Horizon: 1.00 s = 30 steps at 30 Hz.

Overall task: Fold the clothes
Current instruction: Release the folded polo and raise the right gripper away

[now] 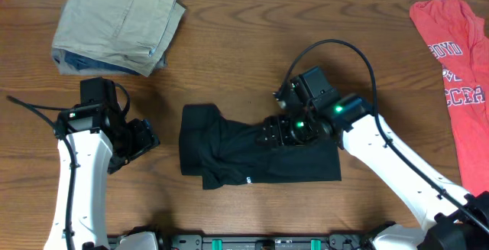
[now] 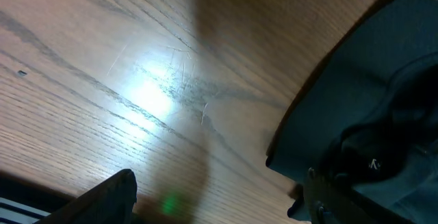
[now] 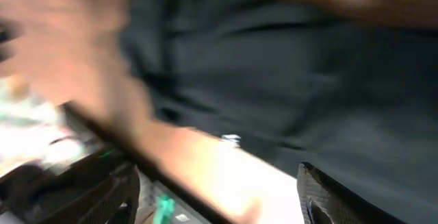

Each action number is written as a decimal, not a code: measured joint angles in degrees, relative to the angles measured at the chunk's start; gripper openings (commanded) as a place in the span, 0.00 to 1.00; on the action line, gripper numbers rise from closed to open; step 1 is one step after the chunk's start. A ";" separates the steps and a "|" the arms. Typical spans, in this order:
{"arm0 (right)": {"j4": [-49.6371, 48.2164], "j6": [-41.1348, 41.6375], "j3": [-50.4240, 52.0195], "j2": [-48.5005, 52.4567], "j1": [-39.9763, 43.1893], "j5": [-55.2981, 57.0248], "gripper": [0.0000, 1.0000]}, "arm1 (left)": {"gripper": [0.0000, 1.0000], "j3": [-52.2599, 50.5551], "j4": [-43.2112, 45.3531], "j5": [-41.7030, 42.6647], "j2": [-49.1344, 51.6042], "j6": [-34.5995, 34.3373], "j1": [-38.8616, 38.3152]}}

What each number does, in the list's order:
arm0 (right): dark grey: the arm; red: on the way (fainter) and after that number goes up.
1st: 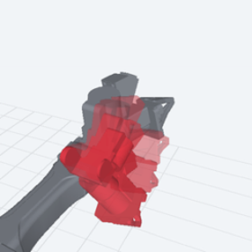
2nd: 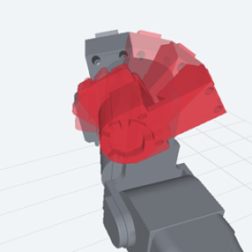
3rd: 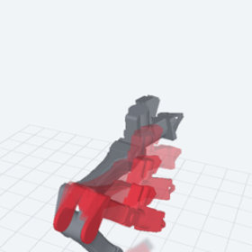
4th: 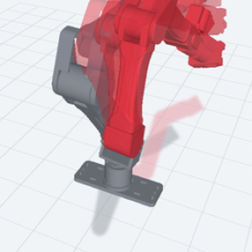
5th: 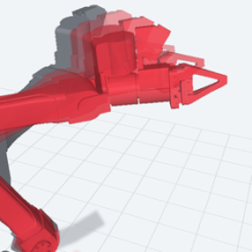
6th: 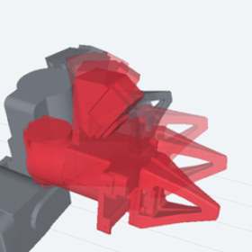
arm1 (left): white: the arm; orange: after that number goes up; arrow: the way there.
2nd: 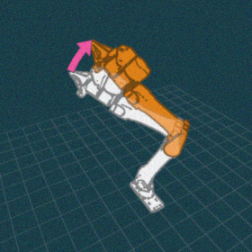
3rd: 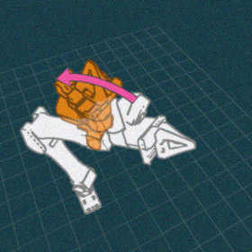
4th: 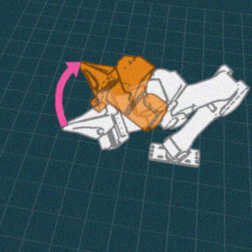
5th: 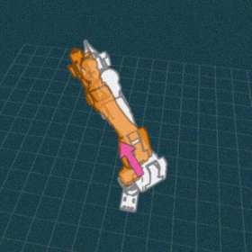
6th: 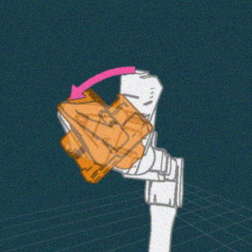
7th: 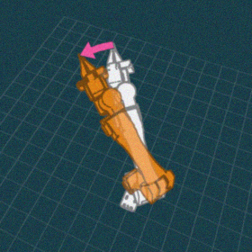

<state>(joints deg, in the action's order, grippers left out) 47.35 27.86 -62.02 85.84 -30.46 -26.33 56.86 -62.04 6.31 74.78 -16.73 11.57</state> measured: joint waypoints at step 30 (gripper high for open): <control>-0.17 -3.67 -7.21 17.94 3.93 9.22 0.91 | 0.79 -0.02 0.55 0.63 0.00 0.00 0.00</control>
<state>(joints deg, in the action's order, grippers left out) 47.18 24.18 -69.23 103.79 -26.52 -17.10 56.84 -61.49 6.94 74.78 -16.73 11.57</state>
